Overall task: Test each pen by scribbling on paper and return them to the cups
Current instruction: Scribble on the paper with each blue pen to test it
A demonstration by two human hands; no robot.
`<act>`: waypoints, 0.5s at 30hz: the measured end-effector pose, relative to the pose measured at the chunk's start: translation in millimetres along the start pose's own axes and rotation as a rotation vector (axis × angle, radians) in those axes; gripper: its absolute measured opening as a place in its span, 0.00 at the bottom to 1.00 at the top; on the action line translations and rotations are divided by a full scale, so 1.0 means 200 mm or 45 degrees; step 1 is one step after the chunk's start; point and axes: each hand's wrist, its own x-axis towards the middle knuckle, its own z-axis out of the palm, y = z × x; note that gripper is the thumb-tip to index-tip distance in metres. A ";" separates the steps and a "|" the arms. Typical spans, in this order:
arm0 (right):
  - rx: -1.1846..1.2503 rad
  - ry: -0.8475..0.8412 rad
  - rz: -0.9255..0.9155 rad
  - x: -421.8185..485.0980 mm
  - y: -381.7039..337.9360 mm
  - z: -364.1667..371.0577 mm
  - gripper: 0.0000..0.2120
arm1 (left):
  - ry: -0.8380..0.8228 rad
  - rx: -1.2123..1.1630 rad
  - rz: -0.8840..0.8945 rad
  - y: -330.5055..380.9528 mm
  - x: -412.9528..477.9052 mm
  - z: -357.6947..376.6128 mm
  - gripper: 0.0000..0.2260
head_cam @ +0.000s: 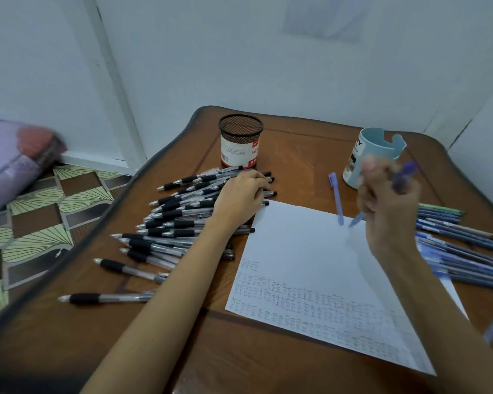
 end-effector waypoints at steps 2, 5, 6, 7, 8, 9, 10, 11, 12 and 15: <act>0.346 0.033 0.267 0.01 0.01 -0.02 0.23 | 0.001 -0.003 0.004 0.00 0.00 0.00 0.13; 0.058 -0.146 0.422 -0.06 0.07 0.01 0.29 | -0.002 -0.007 0.001 0.00 0.01 0.00 0.13; -0.086 -0.189 0.432 -0.10 0.10 0.03 0.30 | -0.005 -0.009 -0.003 0.00 0.01 0.00 0.13; -0.178 -0.227 0.439 -0.12 0.12 0.06 0.31 | -0.009 -0.011 -0.005 0.00 0.01 0.00 0.13; -0.217 -0.272 0.465 -0.13 0.13 0.07 0.32 | -0.012 -0.016 -0.006 -0.01 0.01 0.01 0.13; -0.217 -0.343 0.531 -0.13 0.13 0.09 0.31 | -0.014 -0.026 -0.005 -0.01 0.01 0.01 0.13; -0.206 -0.435 0.630 -0.13 0.13 0.11 0.28 | -0.016 -0.034 -0.004 -0.01 0.01 0.00 0.13; -0.183 -0.523 0.728 -0.13 0.12 0.12 0.22 | -0.019 -0.039 -0.004 -0.02 0.01 0.00 0.13; -0.162 -0.565 0.785 -0.14 0.13 0.13 0.17 | -0.021 -0.042 -0.006 -0.02 0.01 0.00 0.13; -0.198 -0.416 0.755 -0.20 0.17 0.16 0.12 | -0.009 -0.047 -0.009 -0.01 0.01 0.00 0.13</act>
